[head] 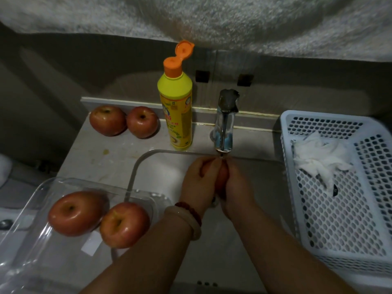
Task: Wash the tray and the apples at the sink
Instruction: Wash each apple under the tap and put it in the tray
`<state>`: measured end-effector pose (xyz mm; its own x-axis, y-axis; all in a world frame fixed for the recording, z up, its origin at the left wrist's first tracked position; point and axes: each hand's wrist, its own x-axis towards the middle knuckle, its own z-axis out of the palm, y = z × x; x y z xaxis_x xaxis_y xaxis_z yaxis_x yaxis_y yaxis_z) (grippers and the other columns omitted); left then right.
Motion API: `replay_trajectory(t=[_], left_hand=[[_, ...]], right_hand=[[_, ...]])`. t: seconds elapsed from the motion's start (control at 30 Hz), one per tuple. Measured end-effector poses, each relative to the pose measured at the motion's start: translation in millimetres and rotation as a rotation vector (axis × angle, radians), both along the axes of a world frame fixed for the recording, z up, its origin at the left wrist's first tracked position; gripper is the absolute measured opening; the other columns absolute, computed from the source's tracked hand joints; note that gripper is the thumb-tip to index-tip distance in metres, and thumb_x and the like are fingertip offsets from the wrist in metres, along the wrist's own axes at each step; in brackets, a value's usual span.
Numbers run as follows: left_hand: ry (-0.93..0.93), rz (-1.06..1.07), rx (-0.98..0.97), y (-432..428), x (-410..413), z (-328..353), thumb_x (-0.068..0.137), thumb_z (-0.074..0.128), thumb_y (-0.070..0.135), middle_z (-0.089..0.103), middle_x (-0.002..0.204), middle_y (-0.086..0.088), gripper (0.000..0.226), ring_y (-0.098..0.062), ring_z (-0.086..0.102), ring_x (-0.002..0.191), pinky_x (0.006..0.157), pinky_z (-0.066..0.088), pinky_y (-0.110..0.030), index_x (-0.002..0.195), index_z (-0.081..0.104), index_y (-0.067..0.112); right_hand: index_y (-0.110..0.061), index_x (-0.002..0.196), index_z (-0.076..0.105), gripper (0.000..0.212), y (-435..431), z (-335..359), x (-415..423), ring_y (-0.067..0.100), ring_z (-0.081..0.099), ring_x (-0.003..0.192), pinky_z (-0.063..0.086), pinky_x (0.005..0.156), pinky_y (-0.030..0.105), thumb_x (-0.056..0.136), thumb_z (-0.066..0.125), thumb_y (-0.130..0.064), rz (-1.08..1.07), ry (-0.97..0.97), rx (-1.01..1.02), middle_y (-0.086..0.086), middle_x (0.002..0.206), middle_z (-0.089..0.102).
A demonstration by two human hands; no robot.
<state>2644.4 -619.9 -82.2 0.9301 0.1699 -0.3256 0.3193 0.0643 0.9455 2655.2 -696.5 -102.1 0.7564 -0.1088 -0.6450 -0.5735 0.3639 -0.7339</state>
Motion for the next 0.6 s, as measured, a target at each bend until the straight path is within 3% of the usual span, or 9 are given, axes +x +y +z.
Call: replay_trajectory(t=[0.07,0.13,0.2,0.3,0.43,0.5,0.6], left_hand=[[0.032,-0.015,-0.033,2.8,1.3,2.0,0.091,0.061,0.032,0.068,0.089,0.013,0.006,0.008,0.063,0.077,0.069,0.053,-0.013,0.093,0.066,0.03],[0.122,-0.041,-0.139,8.1,3.4,1.4,0.085,0.068,0.039,0.071,0.097,0.005,0.021,-0.005,0.068,0.088,0.083,0.057,-0.03,0.101,0.067,0.026],[0.198,-0.063,-0.19,11.7,0.3,1.5,0.081,0.071,0.043,0.07,0.107,-0.004,0.038,-0.019,0.068,0.098,0.087,0.056,-0.045,0.111,0.066,0.022],[0.171,-0.021,-0.092,17.5,-9.3,5.2,0.081,0.07,0.042,0.066,0.109,0.0,0.039,-0.017,0.065,0.096,0.084,0.057,-0.041,0.115,0.063,0.024],[0.052,0.02,0.041,28.5,-22.7,21.3,0.082,0.069,0.039,0.055,0.099,0.019,0.034,0.0,0.055,0.087,0.058,0.047,-0.008,0.113,0.056,0.033],[0.022,0.027,0.021,33.0,-28.1,30.8,0.082,0.068,0.04,0.056,0.101,0.016,0.032,-0.003,0.056,0.09,0.055,0.047,-0.008,0.112,0.056,0.035],[0.031,0.07,-0.061,37.3,-31.0,43.2,0.082,0.067,0.044,0.06,0.109,0.007,0.026,-0.014,0.059,0.098,0.068,0.055,-0.029,0.105,0.061,0.036]], right_hand=[[-0.023,0.109,0.067,0.032,-0.4,4.6,-3.6,0.014,0.068,0.09,0.055,0.064,0.024,0.097,0.048,-0.045,0.018,-0.141,-0.144,0.002,0.102,0.071],[-0.021,0.118,0.064,0.032,-1.9,6.5,-15.0,0.002,0.065,0.09,0.05,0.066,0.01,0.101,0.04,-0.036,0.082,-0.32,-0.261,-0.003,0.106,0.067],[-0.026,0.116,0.063,0.029,-3.2,12.4,-22.7,-0.007,0.061,0.088,0.043,0.066,0.002,0.102,0.038,-0.03,0.135,-0.375,-0.344,-0.01,0.105,0.064],[-0.036,0.116,0.057,0.023,-11.6,29.3,-27.9,-0.006,0.054,0.099,0.035,0.074,-0.005,0.102,0.043,-0.025,0.126,-0.448,-0.581,-0.02,0.109,0.058],[-0.017,0.138,0.047,0.042,-23.2,66.6,-20.7,0.001,0.038,0.128,0.029,0.103,0.005,0.096,0.049,-0.026,0.088,-0.782,-0.943,-0.008,0.137,0.044],[-0.012,0.143,0.042,0.053,-22.6,86.7,-5.0,0.007,0.032,0.136,0.022,0.11,0.01,0.092,0.049,-0.025,0.168,-0.897,-1.057,-0.002,0.145,0.04],[-0.009,0.144,0.042,0.058,-14.4,98.9,16.3,0.02,0.031,0.142,0.022,0.116,0.028,0.089,0.052,-0.019,0.281,-0.979,-1.179,0.007,0.151,0.039]])
